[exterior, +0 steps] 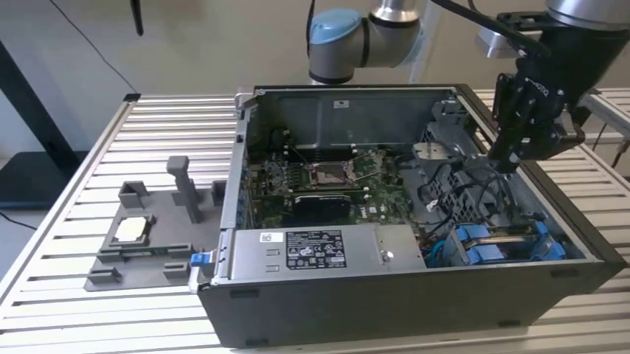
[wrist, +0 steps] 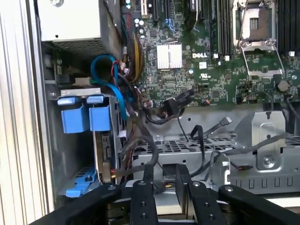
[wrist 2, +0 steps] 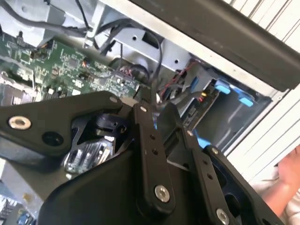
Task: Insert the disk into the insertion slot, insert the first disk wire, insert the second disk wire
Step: 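Insert the second disk wire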
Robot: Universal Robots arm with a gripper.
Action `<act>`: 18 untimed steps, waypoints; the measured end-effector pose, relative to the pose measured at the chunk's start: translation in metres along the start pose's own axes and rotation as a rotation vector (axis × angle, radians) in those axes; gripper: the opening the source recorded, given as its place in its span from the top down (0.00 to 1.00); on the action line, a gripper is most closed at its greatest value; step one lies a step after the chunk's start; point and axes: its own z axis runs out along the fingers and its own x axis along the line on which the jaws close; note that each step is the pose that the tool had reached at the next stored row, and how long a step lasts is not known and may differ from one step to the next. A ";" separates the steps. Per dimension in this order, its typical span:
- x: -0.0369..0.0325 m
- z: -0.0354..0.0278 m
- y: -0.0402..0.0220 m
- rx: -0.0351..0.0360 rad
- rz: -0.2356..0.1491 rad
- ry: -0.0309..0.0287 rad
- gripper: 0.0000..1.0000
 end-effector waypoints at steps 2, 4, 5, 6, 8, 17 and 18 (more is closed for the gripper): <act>-0.0006 0.0000 0.0066 0.0000 0.000 -0.0001 0.67; -0.0018 0.0000 0.0125 0.0000 0.000 0.0001 0.67; -0.0029 0.0000 0.0153 0.0000 0.000 0.0000 0.67; -0.0040 0.0000 0.0181 0.0000 0.000 0.0000 0.67; -0.0057 0.0000 0.0240 0.0000 0.000 0.0001 0.67; -0.0060 0.0000 0.0483 0.0000 0.000 0.0001 0.67; -0.0060 0.0000 0.0505 0.0000 -0.001 0.0000 0.67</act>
